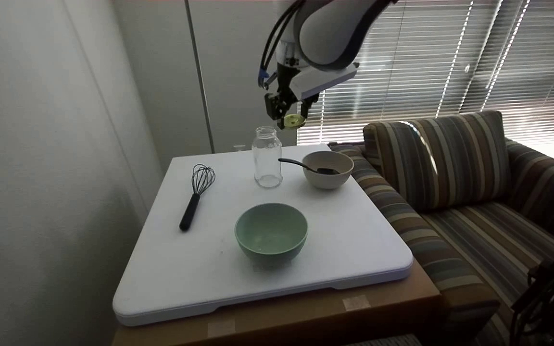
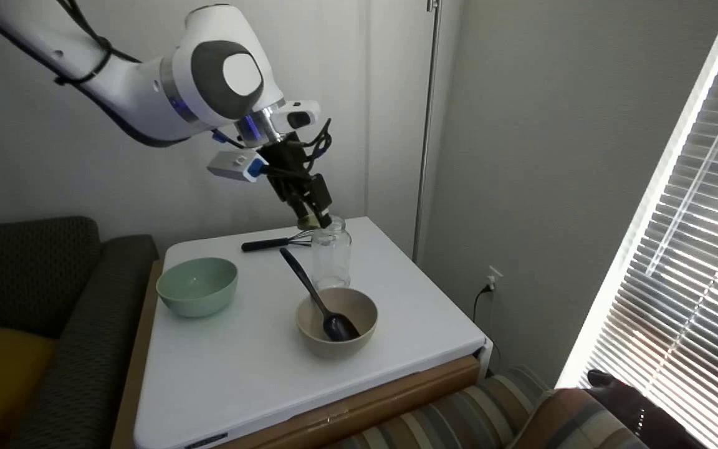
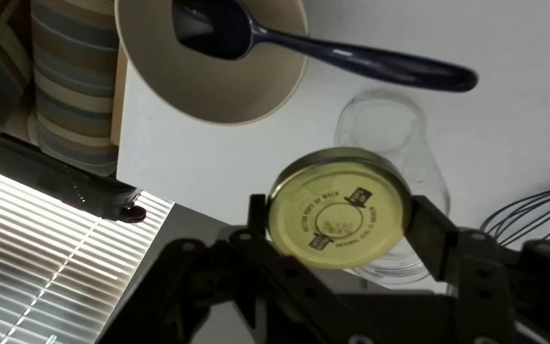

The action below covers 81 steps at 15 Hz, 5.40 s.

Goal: Pick the lid on the table and put it on the bottle

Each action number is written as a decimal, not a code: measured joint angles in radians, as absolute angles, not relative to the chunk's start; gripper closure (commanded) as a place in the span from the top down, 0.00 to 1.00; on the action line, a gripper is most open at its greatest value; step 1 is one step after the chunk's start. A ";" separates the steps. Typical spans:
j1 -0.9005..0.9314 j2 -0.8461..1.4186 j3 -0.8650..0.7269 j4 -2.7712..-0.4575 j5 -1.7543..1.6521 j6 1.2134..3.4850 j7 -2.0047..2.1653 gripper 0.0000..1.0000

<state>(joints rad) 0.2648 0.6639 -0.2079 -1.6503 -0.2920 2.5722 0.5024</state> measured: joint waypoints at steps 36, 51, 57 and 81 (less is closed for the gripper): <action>0.142 1.225 -0.143 -0.663 -0.011 2.102 0.781 0.48; 0.137 1.224 -0.138 -0.636 0.012 1.946 0.830 0.48; 0.137 1.229 -0.134 -0.634 0.016 1.957 0.830 0.48; 0.125 1.240 -0.133 -0.600 0.019 1.880 0.830 0.48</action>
